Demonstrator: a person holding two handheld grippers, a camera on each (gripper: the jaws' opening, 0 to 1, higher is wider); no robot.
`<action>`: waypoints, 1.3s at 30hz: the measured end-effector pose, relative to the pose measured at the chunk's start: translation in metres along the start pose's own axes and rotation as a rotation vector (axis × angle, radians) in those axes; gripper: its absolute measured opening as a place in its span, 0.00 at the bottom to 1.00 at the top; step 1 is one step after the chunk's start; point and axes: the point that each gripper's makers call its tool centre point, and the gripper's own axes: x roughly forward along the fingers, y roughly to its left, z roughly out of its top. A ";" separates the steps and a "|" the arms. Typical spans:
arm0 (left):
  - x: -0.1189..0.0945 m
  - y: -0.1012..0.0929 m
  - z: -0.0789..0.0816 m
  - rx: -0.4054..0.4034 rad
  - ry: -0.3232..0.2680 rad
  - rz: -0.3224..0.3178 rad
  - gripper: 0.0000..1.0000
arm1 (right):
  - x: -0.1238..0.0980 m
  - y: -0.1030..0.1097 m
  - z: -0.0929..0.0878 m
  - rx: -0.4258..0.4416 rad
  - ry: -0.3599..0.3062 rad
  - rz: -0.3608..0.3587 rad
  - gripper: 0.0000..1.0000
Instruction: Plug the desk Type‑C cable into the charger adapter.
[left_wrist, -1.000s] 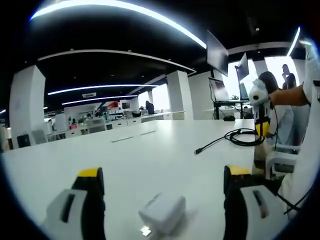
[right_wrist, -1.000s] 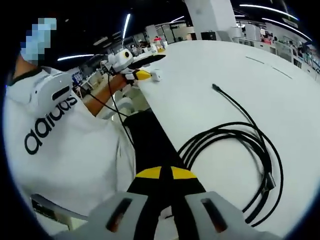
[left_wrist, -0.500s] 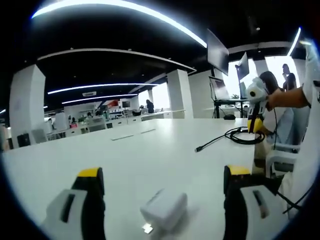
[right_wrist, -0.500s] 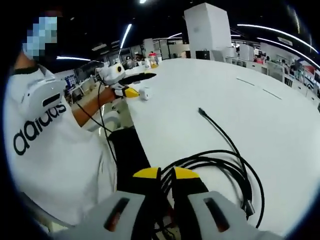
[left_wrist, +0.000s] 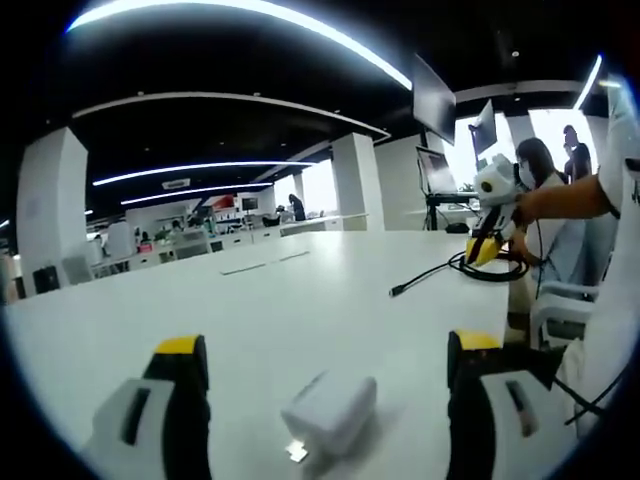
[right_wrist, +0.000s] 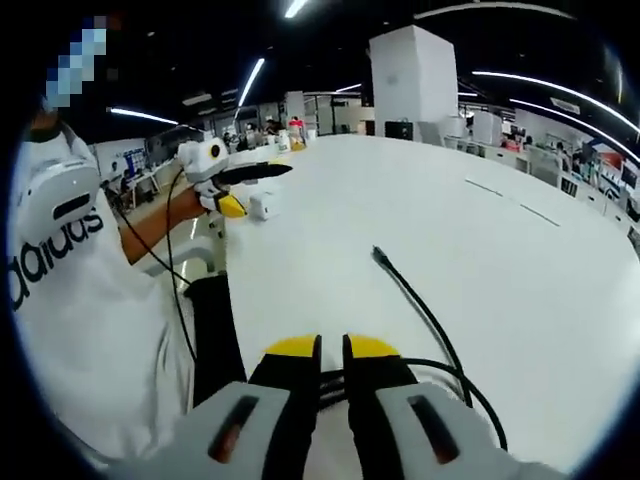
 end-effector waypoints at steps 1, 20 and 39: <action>0.000 0.000 -0.001 0.000 0.002 -0.001 1.00 | 0.002 -0.001 0.000 -0.003 0.001 -0.001 0.08; -0.001 0.002 -0.008 0.015 0.037 -0.004 1.00 | 0.052 -0.048 0.038 -0.168 0.065 -0.036 0.08; -0.003 0.006 -0.011 0.008 0.043 -0.003 1.00 | 0.076 -0.069 0.041 -0.230 0.166 -0.017 0.08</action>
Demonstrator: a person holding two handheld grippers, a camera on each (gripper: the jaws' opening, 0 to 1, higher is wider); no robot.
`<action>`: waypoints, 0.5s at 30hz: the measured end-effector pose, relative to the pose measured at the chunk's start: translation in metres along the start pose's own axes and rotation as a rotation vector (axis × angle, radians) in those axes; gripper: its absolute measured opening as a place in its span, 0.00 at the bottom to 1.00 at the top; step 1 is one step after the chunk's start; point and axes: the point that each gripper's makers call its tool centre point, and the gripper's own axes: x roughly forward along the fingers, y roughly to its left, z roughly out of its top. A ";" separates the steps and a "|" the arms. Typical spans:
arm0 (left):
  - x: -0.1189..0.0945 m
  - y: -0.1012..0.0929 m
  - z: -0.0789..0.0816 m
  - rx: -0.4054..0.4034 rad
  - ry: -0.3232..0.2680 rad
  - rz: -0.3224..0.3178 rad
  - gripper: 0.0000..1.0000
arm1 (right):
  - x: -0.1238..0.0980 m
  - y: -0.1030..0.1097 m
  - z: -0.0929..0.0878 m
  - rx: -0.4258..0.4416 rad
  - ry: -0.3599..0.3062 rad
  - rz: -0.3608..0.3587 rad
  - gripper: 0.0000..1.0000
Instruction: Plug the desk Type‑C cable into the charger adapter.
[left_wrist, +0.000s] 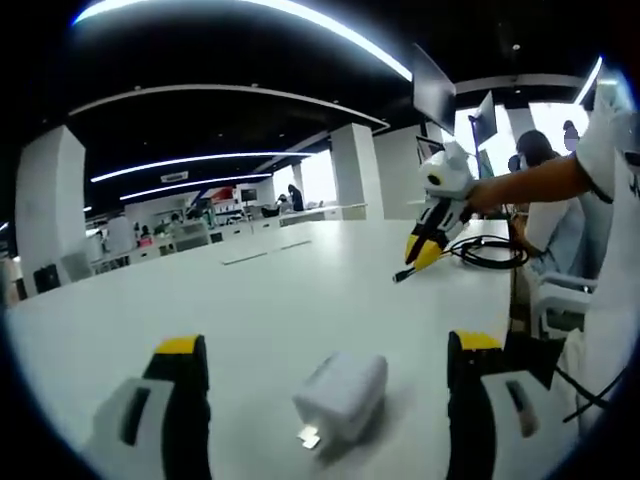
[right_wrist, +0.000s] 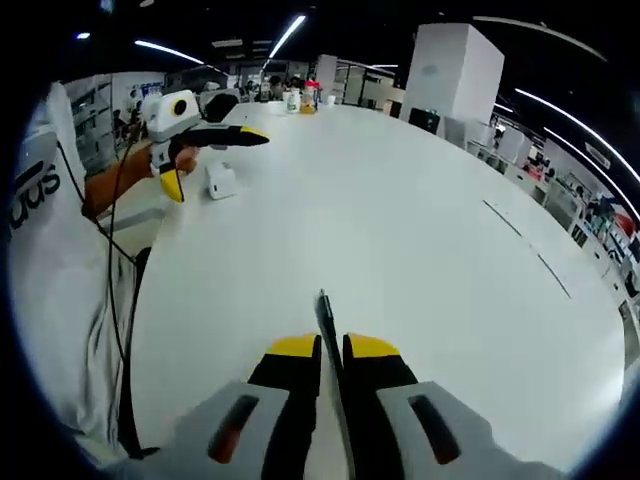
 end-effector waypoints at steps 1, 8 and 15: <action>0.000 0.000 0.000 0.000 0.001 0.000 1.00 | 0.001 -0.001 0.000 -0.001 0.004 0.002 0.07; 0.000 0.000 -0.003 0.001 0.011 -0.005 1.00 | 0.005 0.001 -0.001 -0.002 0.024 0.025 0.06; 0.001 -0.001 -0.004 -0.001 0.015 -0.008 1.00 | 0.008 0.009 -0.001 -0.005 0.037 0.039 0.04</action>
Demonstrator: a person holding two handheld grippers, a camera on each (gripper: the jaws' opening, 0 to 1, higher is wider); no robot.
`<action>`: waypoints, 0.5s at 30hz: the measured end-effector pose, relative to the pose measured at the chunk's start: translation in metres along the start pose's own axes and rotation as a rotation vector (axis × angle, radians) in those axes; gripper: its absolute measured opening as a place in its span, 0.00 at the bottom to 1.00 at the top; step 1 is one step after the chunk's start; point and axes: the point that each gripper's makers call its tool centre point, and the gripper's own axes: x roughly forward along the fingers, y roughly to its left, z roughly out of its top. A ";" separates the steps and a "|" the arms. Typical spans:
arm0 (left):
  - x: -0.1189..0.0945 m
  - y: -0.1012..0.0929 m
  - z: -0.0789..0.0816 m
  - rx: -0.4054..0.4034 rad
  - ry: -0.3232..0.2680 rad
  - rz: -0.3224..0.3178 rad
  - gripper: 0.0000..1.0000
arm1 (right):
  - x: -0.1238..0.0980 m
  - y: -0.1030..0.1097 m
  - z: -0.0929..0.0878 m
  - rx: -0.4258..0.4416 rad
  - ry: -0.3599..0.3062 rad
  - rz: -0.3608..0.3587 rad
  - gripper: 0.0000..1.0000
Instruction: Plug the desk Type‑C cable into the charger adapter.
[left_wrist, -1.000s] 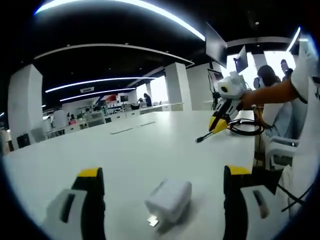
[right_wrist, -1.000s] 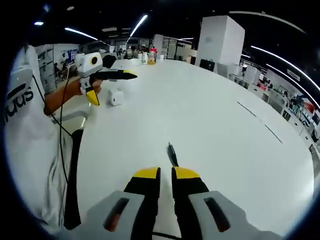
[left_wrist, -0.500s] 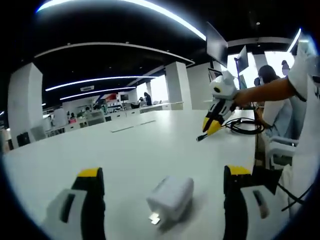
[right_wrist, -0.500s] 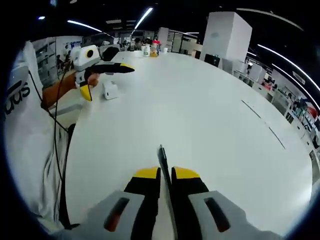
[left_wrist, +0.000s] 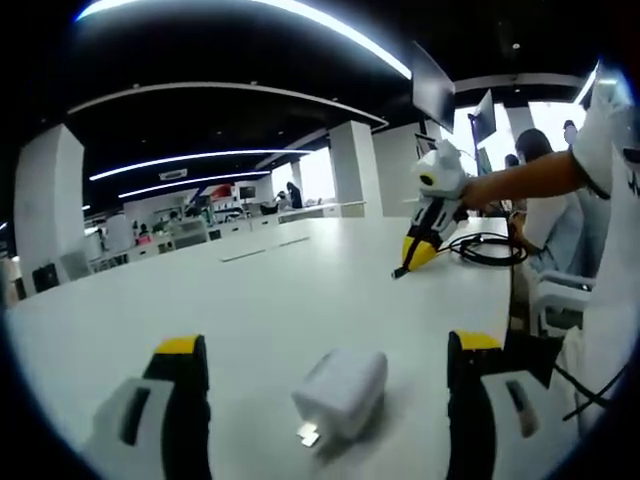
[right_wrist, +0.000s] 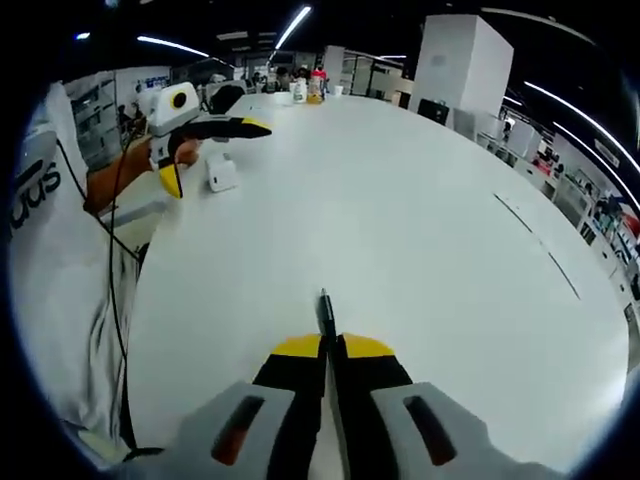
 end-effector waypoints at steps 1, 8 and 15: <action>0.000 0.000 0.000 0.001 0.001 -0.001 1.00 | 0.000 -0.001 0.000 0.001 0.002 0.003 0.04; 0.000 0.000 -0.002 0.000 0.008 -0.005 1.00 | 0.001 -0.006 -0.001 -0.026 0.023 0.013 0.03; -0.003 0.001 -0.001 -0.015 0.002 -0.009 0.99 | 0.002 0.008 0.002 -0.040 0.021 0.049 0.02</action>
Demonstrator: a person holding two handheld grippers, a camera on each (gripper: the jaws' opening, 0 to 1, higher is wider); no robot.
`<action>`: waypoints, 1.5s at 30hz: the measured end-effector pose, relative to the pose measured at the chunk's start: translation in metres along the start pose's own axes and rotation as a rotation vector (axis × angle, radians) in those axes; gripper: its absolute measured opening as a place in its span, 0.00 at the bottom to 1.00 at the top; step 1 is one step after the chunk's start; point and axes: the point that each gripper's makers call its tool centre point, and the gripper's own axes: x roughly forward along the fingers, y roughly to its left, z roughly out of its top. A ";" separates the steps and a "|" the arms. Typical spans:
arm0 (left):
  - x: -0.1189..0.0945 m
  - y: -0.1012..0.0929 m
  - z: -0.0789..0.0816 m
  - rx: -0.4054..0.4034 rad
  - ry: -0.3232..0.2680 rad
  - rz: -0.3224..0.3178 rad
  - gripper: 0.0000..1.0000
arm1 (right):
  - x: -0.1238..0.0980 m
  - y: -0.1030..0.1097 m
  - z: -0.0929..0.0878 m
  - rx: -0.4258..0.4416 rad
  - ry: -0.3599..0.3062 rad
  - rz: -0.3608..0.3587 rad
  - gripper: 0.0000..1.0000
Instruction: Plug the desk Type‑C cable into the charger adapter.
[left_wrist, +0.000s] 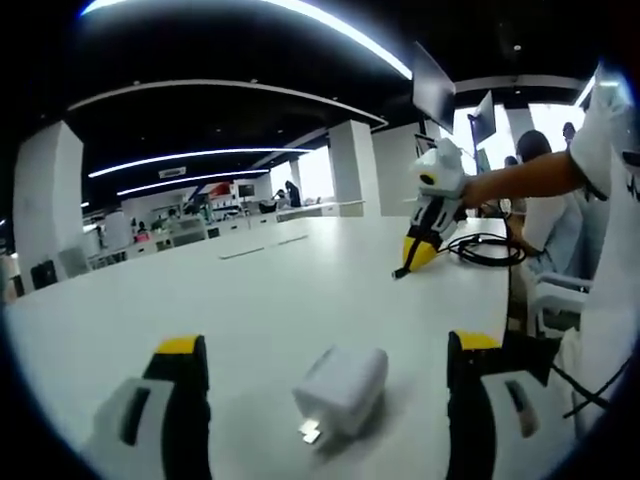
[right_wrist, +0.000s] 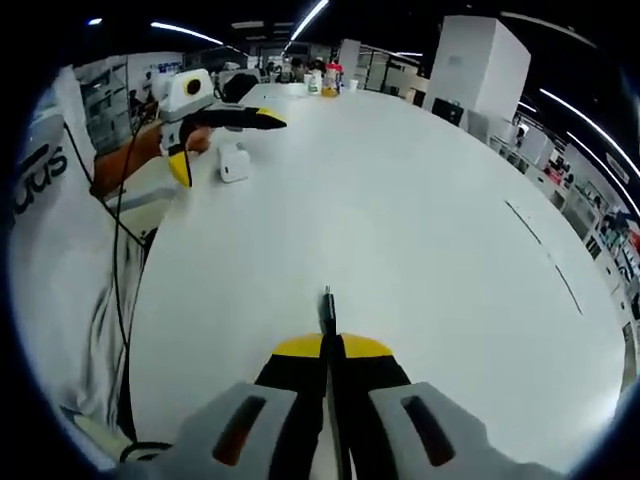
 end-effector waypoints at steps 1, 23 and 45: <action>0.000 0.000 0.000 -0.006 0.000 -0.006 0.96 | 0.000 0.000 0.002 0.025 -0.015 0.008 0.02; -0.012 -0.014 0.003 0.012 -0.026 -0.129 0.45 | 0.003 0.009 0.003 0.040 -0.062 0.033 0.02; -0.016 -0.011 -0.008 0.185 0.154 -0.256 0.27 | 0.006 0.023 0.011 0.021 -0.091 0.062 0.02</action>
